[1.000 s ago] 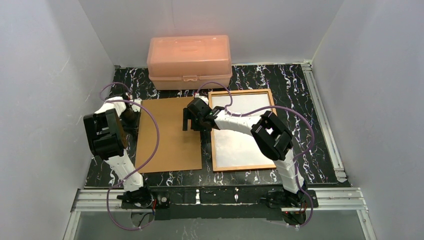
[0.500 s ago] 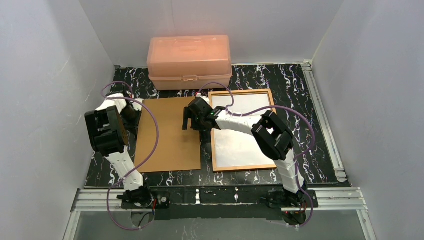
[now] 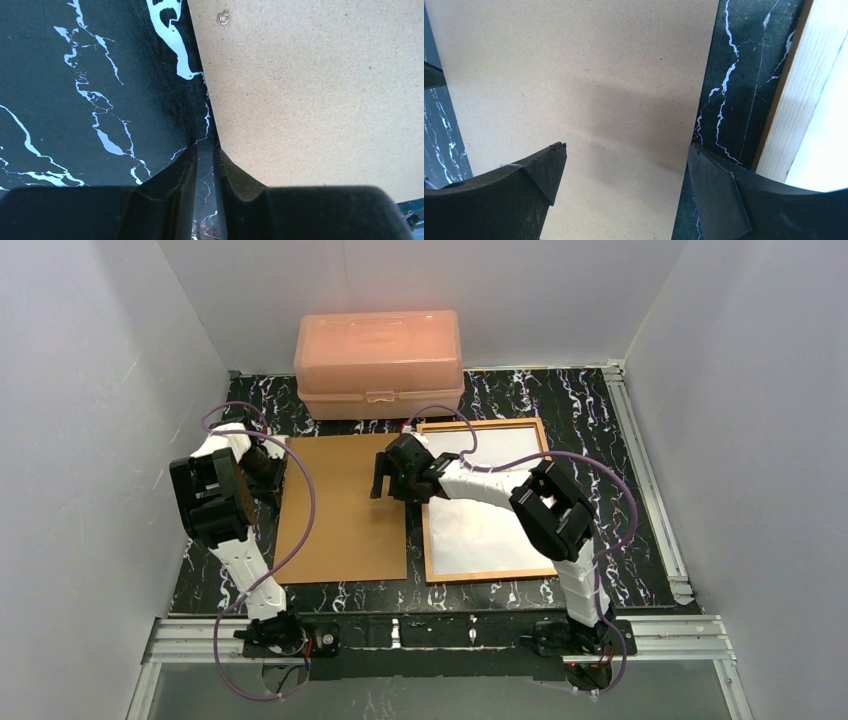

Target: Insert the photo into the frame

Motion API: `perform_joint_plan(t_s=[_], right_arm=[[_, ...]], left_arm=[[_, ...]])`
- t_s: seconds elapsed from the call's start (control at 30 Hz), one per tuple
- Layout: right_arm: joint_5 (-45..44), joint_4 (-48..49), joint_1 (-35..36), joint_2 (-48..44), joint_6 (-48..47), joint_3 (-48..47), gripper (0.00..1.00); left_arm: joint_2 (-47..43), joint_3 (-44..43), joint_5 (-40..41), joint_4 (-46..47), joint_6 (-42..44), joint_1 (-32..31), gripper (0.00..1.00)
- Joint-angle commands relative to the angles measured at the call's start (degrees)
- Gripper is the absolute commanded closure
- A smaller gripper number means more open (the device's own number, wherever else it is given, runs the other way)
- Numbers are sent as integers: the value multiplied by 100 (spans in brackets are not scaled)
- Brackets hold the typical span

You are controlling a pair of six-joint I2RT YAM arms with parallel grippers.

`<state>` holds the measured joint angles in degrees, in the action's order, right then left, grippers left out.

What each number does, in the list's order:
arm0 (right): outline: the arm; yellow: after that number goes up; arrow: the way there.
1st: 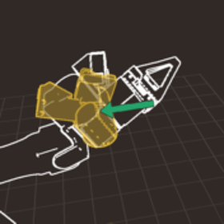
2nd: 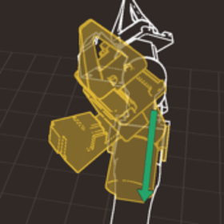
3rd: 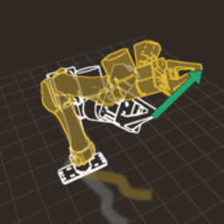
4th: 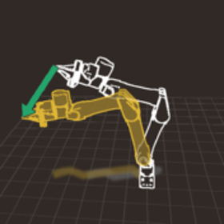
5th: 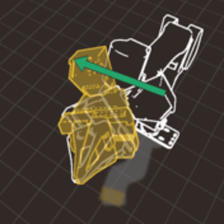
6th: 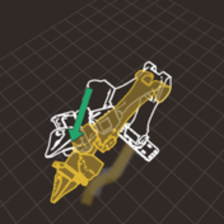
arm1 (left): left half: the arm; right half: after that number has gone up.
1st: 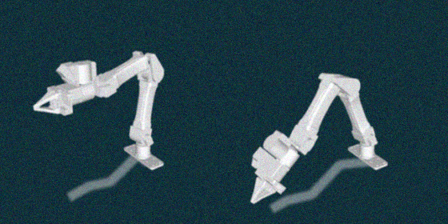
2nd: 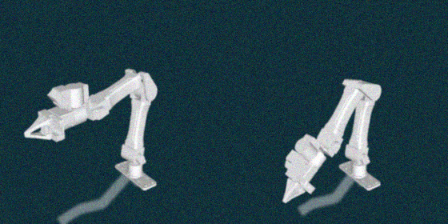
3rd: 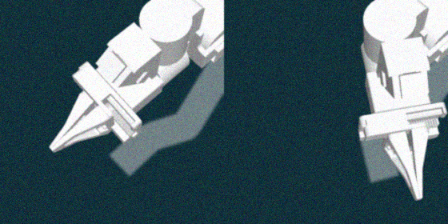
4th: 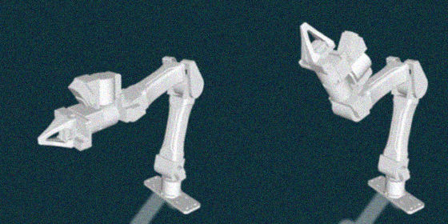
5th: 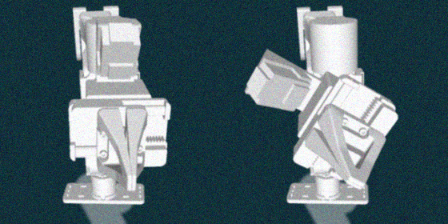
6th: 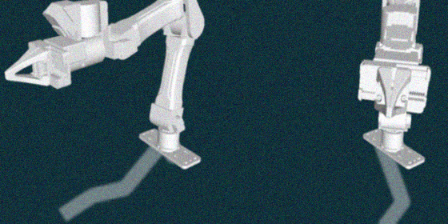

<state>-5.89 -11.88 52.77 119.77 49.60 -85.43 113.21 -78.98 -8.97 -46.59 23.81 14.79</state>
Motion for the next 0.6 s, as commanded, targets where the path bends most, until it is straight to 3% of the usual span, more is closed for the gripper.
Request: perform_joint_plan(t_s=[0.0, 0.57], right_arm=[[1018, 491, 147, 160, 431, 299, 1], [1348, 1143, 104, -899, 1001, 577, 1]], left_arm=[[446, 158, -1557, -156, -193, -231, 81], [396, 264, -1417, -78, -161, -627, 83]])
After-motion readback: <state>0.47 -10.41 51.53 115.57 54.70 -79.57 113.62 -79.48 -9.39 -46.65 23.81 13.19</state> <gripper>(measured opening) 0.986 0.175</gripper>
